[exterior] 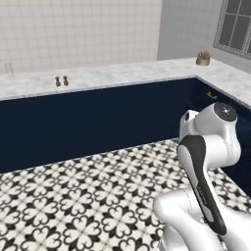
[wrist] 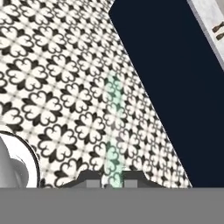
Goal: Take a straw from the drawer in front and place it inside the glass cup on the dining counter.
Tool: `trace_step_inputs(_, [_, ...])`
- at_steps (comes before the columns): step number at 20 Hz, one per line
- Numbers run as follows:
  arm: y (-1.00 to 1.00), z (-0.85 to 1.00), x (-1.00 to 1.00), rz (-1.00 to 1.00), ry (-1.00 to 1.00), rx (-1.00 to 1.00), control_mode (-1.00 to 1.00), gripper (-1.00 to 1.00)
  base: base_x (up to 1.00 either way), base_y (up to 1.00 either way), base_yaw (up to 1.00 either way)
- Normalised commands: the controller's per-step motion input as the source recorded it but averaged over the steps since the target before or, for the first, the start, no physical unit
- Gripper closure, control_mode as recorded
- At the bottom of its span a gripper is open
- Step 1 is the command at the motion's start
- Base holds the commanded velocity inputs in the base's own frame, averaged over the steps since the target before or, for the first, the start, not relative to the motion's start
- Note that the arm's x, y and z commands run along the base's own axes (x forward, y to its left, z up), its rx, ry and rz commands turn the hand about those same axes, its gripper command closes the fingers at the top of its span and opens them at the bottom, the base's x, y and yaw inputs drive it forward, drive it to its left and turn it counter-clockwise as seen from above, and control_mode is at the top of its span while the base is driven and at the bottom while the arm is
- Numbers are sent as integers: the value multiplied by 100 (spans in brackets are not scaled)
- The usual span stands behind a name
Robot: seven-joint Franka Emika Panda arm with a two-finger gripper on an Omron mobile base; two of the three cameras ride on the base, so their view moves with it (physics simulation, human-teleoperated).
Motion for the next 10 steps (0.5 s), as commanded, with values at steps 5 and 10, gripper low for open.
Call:
trace_step_inputs(5, [0, 0, 0, 0, 0, 0, 100, 100, 36, 100, -22])
trace_step_inputs(10, [0, 0, 0, 0, 0, 0, 100, 100, 43, 100, -32])
